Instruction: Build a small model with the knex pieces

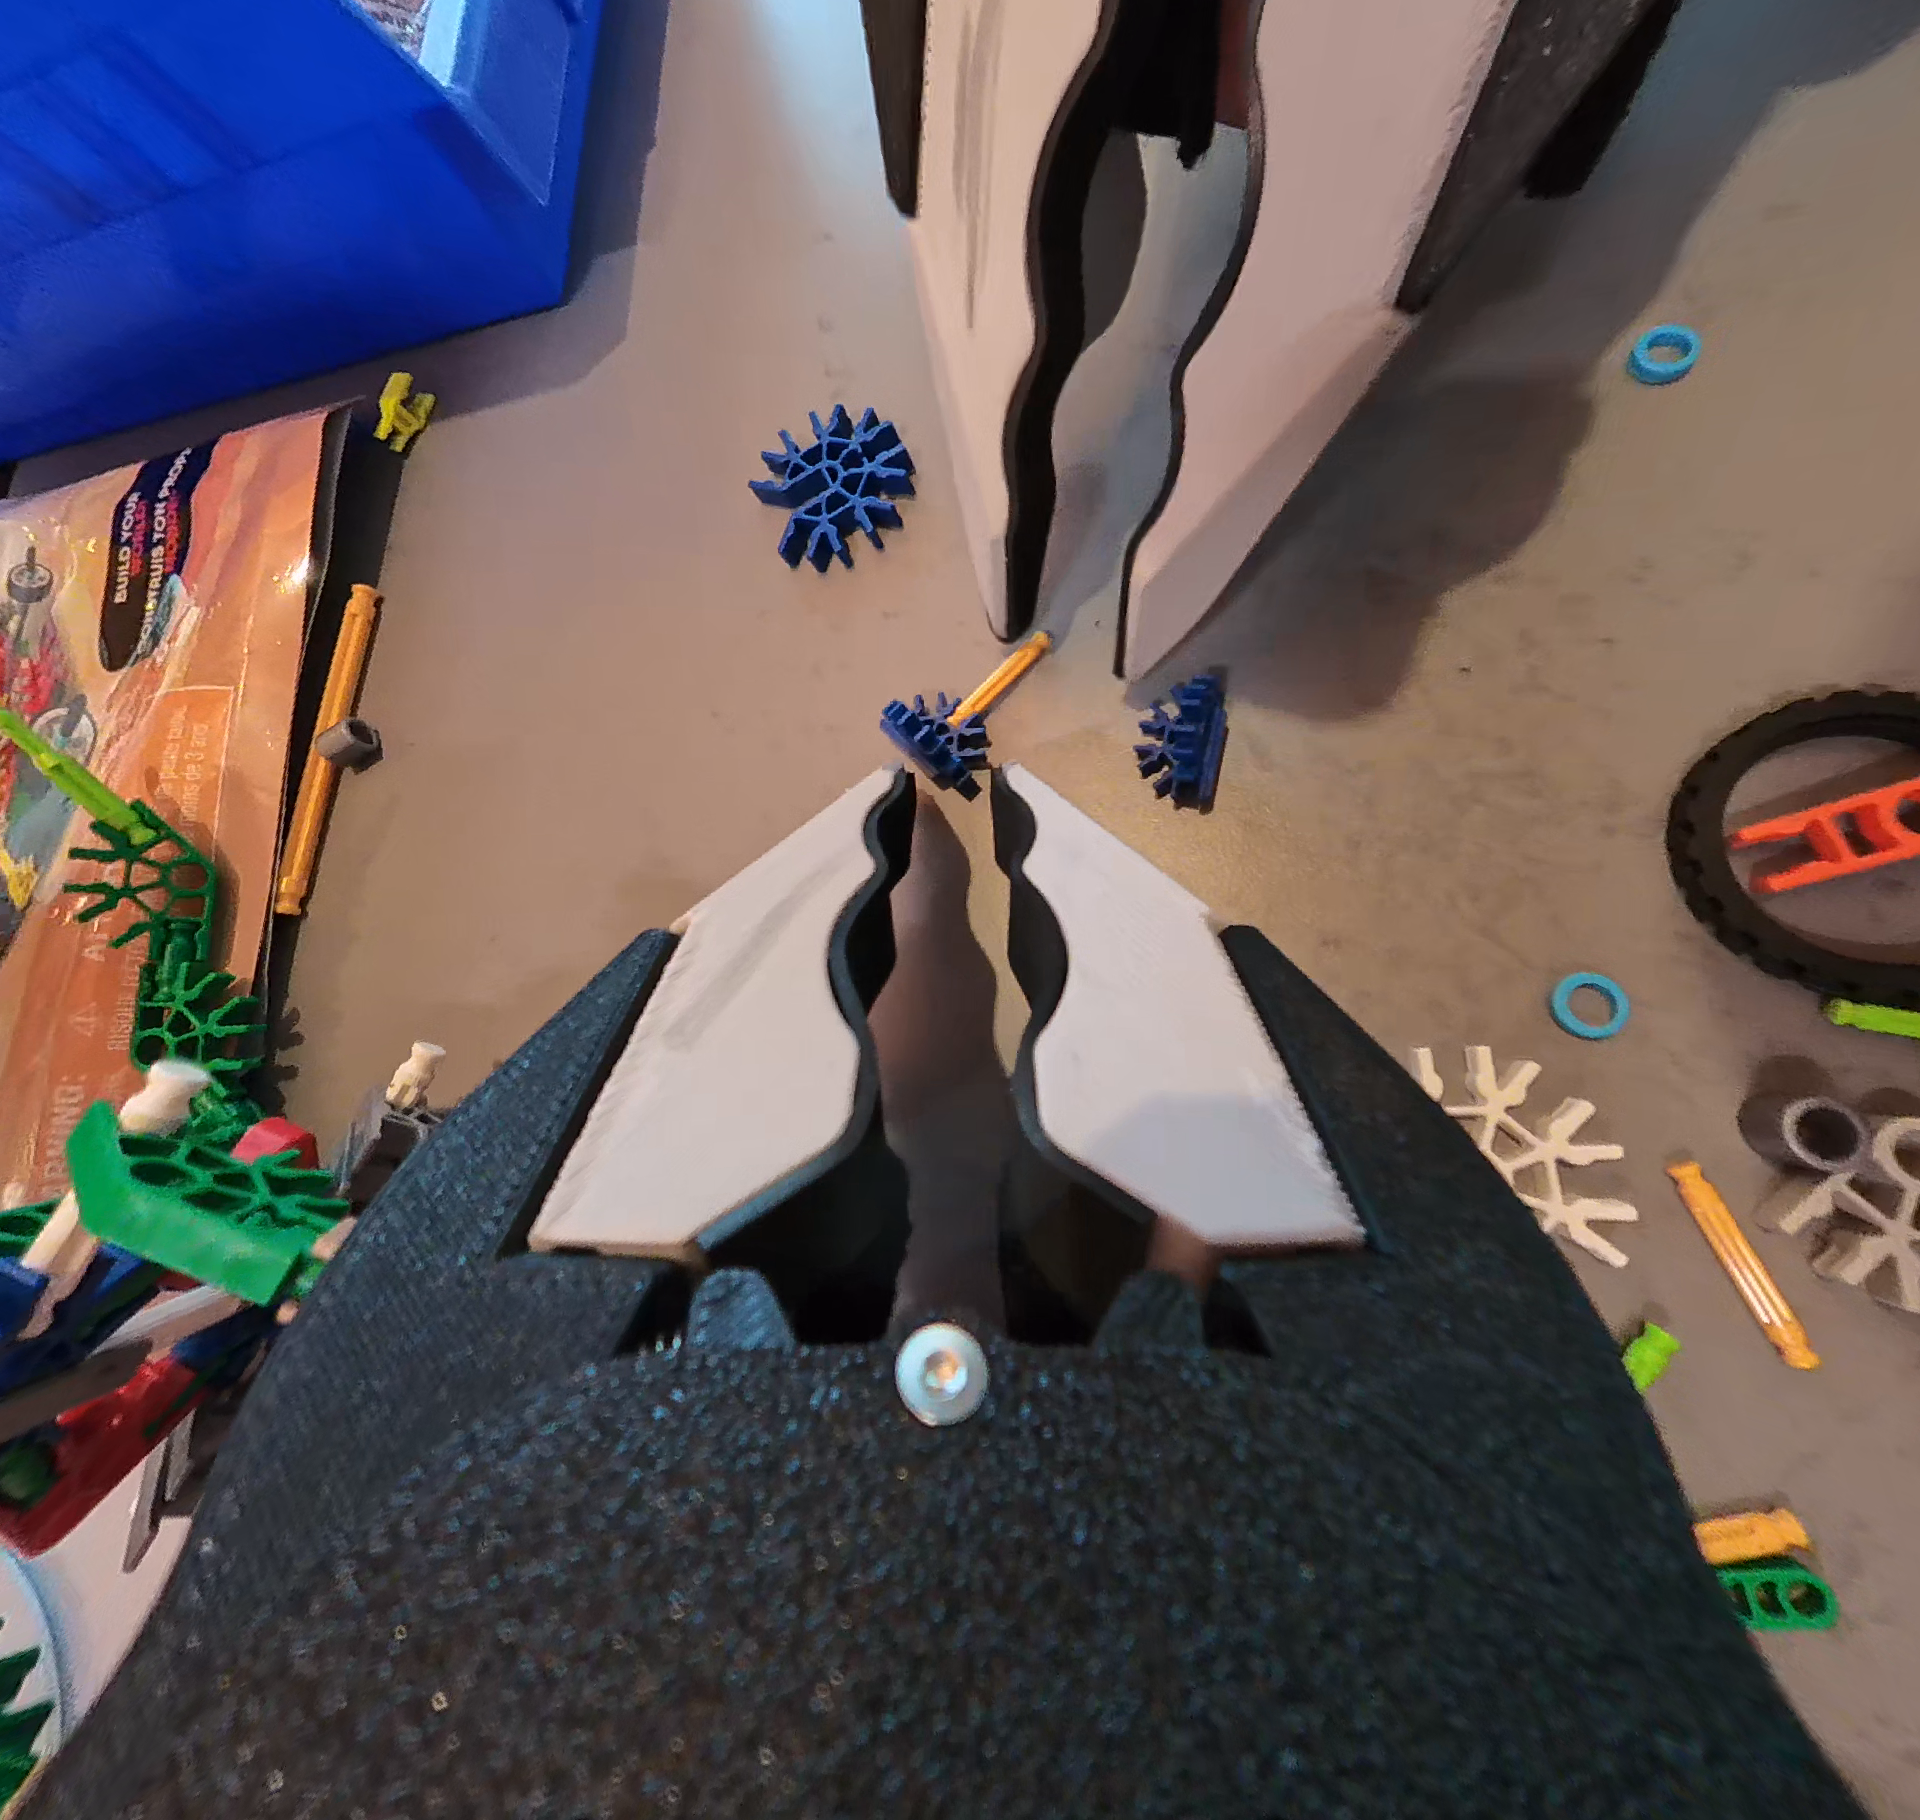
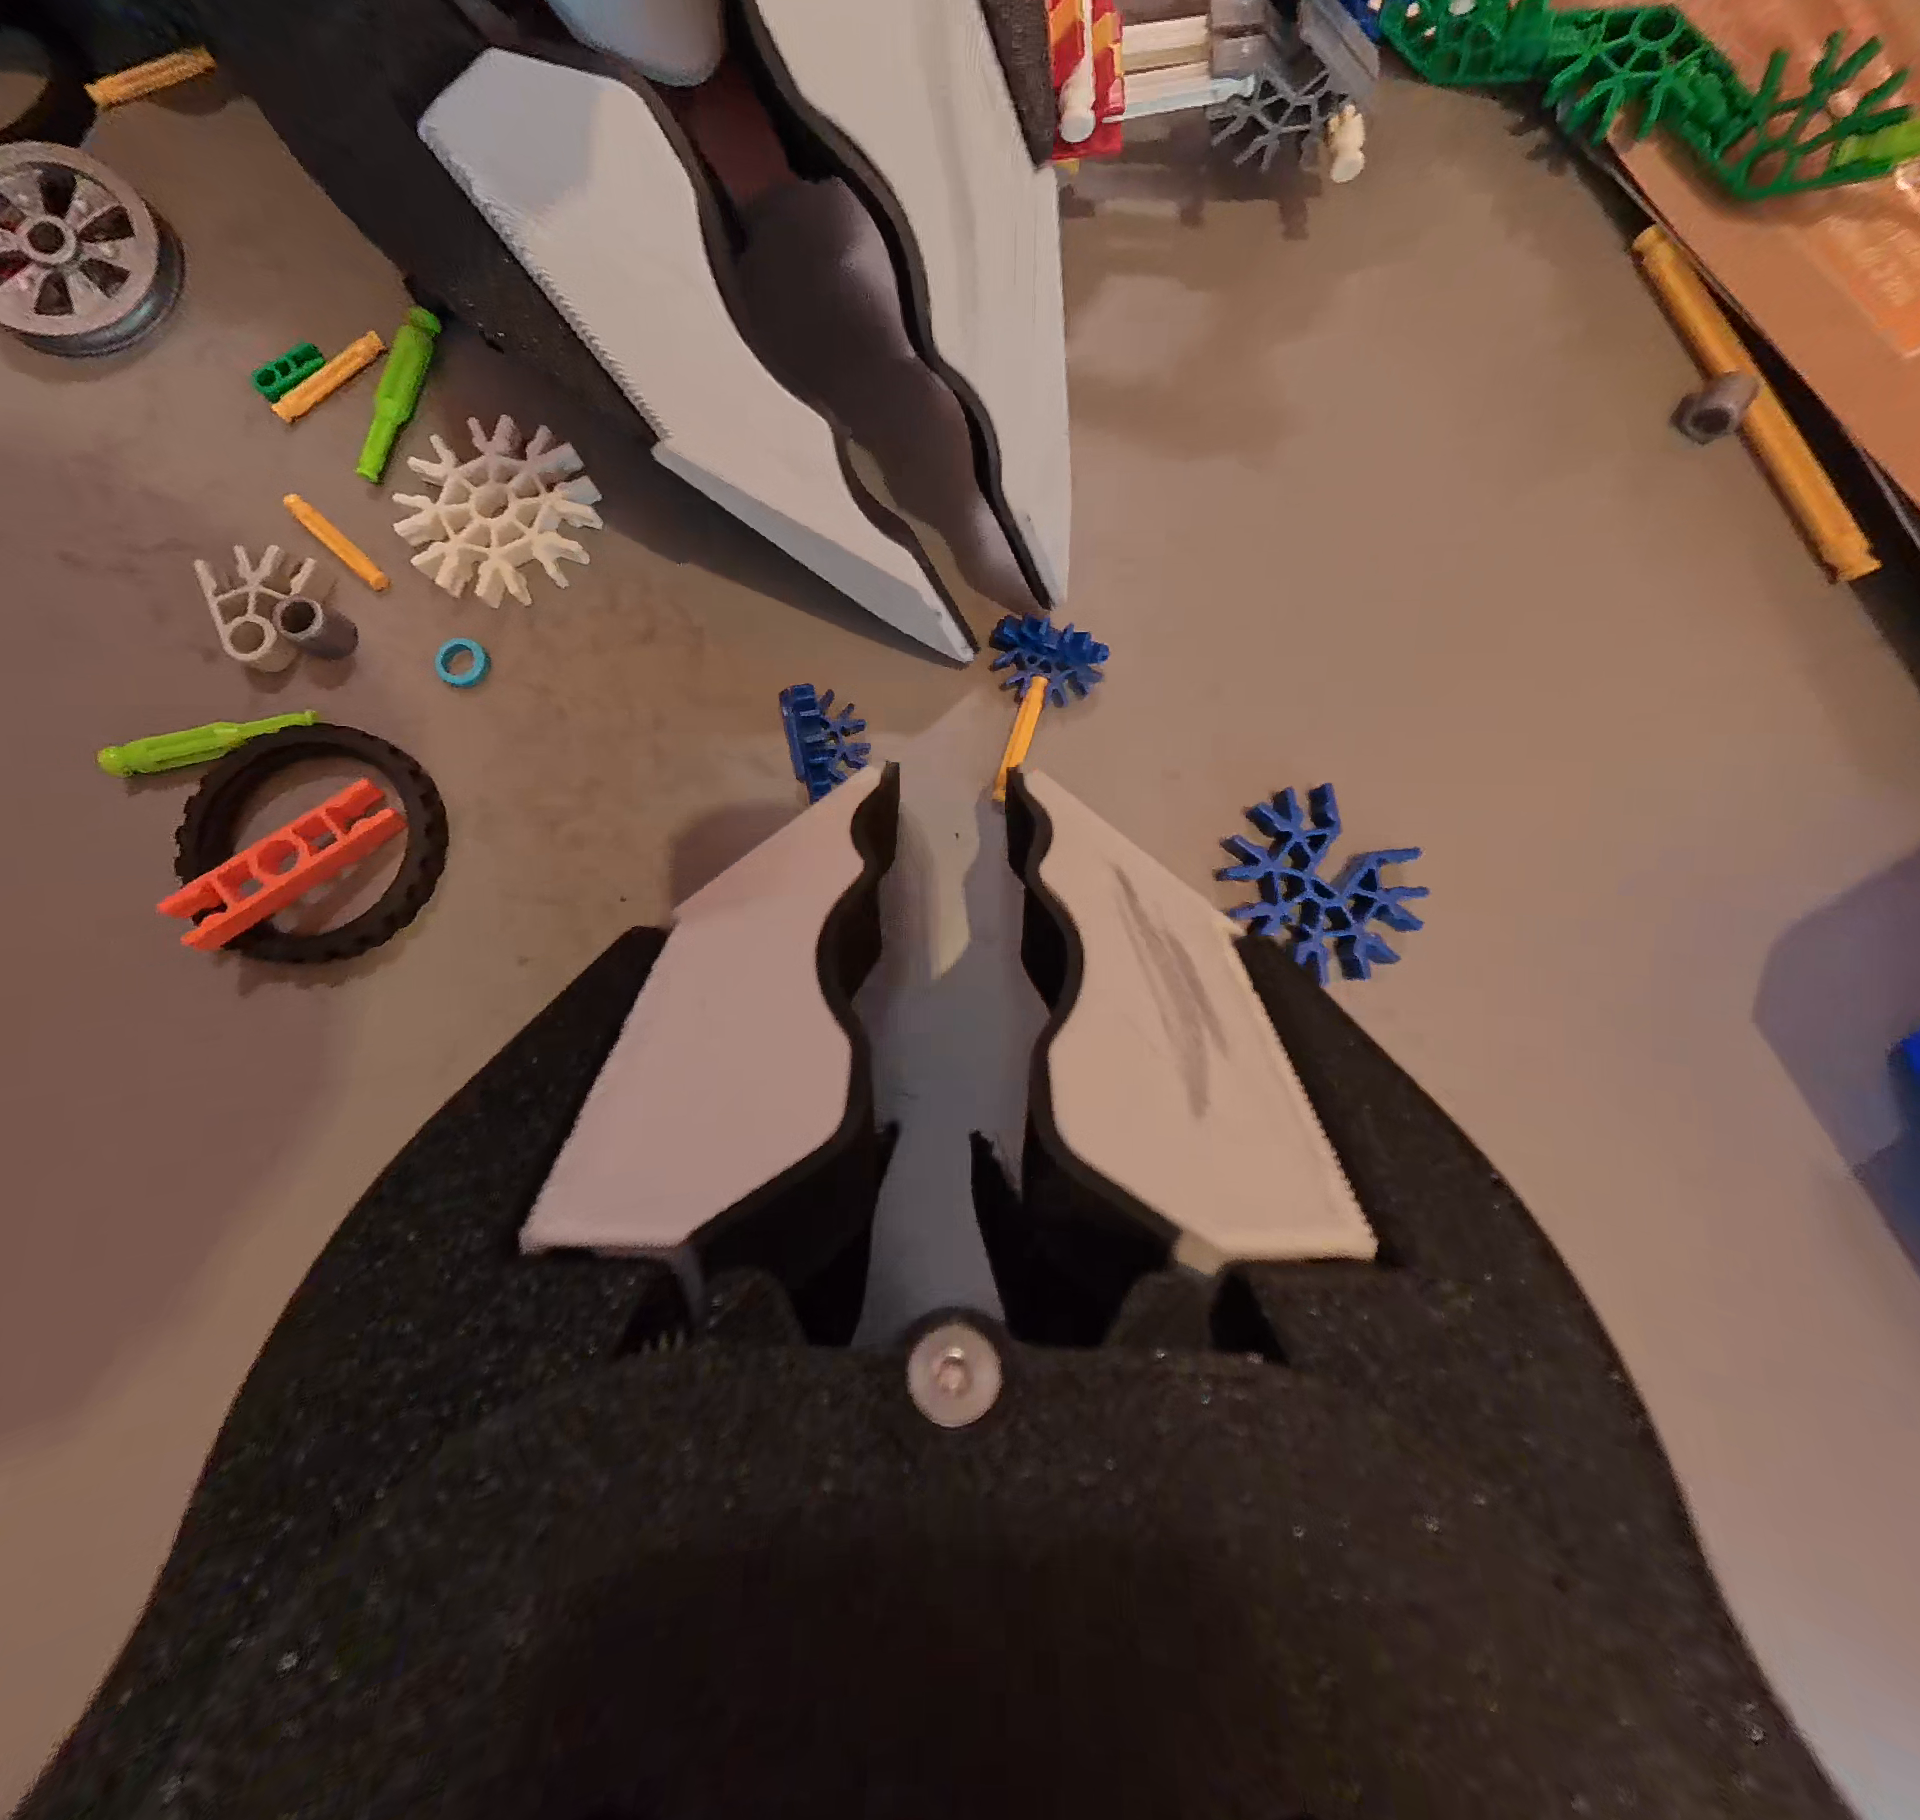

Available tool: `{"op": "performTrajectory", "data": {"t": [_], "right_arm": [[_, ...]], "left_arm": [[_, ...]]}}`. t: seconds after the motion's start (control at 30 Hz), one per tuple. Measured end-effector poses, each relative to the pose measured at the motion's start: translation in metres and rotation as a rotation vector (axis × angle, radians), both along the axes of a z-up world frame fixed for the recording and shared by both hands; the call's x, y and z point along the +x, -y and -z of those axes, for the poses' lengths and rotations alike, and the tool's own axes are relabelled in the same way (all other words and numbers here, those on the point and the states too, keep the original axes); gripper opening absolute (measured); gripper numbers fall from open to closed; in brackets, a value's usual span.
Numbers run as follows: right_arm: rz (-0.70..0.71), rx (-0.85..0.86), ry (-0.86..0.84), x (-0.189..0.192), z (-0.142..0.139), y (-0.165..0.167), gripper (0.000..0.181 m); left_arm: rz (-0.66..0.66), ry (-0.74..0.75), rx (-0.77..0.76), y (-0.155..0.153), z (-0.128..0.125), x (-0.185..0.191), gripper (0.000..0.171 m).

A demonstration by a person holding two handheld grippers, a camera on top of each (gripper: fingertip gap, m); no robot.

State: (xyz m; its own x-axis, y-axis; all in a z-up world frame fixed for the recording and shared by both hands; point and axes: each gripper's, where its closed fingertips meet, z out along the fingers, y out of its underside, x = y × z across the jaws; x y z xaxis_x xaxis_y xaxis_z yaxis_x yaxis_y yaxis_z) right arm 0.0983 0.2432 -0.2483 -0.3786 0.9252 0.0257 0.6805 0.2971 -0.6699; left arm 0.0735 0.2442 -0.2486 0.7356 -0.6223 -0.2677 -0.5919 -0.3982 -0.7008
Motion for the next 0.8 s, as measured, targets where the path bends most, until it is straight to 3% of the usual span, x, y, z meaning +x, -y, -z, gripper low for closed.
{"op": "performTrajectory", "data": {"t": [0.53, 0.8], "right_arm": [[-0.103, 0.027, -0.002, 0.006, 0.001, 0.016, 0.011], [-0.2, -0.021, -0.062, 0.011, -0.015, 0.035, 0.01]], "left_arm": [[0.008, -0.004, -0.005, -0.002, 0.001, 0.004, 0.006], [0.013, 0.035, -0.006, 0.0, -0.003, 0.001, 0.006]]}}
